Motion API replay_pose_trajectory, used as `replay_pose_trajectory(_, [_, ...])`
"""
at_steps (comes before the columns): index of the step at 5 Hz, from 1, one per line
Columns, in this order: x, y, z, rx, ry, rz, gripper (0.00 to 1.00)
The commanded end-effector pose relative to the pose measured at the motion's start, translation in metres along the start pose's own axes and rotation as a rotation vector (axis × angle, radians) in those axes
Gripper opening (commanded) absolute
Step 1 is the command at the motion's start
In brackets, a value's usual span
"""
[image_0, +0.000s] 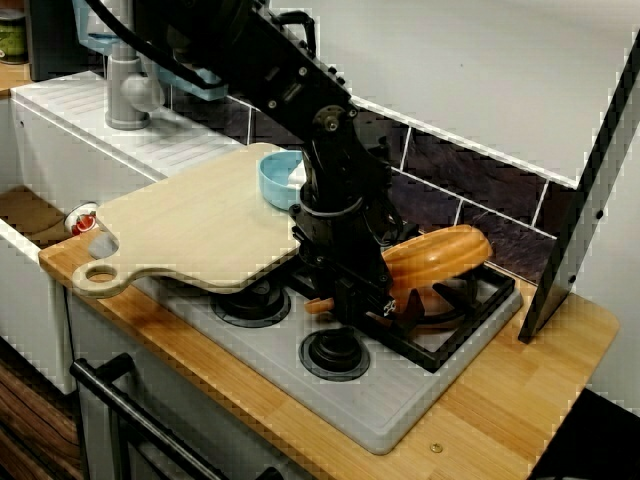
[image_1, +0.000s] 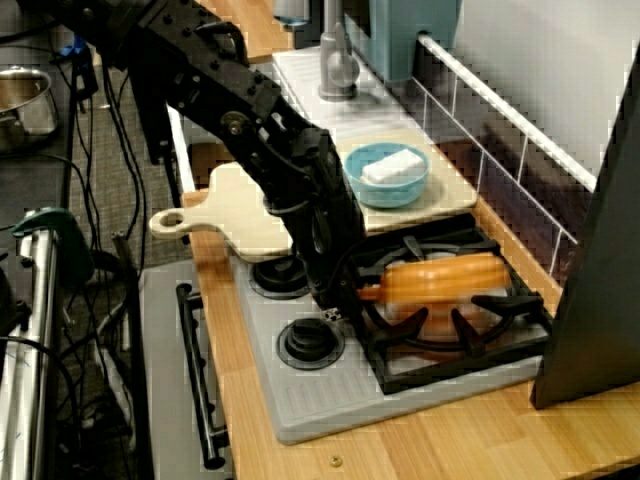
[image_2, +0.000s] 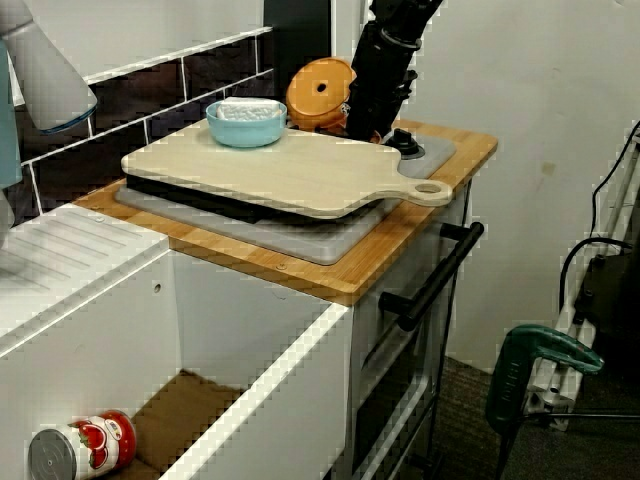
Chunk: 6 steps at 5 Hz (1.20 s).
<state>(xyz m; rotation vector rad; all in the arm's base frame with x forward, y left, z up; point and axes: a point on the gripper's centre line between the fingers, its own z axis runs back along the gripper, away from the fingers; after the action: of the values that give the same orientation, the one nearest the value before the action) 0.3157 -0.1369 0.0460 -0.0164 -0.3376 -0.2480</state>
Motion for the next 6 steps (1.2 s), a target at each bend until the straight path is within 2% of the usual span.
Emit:
replay_pose_trajectory(1, [0.004,-0.001,0.000,-0.005,-0.015,-0.007,0.00])
replay_pose_trajectory(2, [0.007,0.001,0.016,-0.034,-0.030,0.000,0.00])
replay_pose_trajectory(3, [0.012,0.005,0.040,-0.101,-0.036,0.002,0.00])
replay_pose_trajectory(4, [0.018,0.012,0.063,-0.185,-0.029,0.005,0.00])
replay_pose_trajectory(6, [0.026,0.027,0.088,-0.400,0.006,-0.012,0.00])
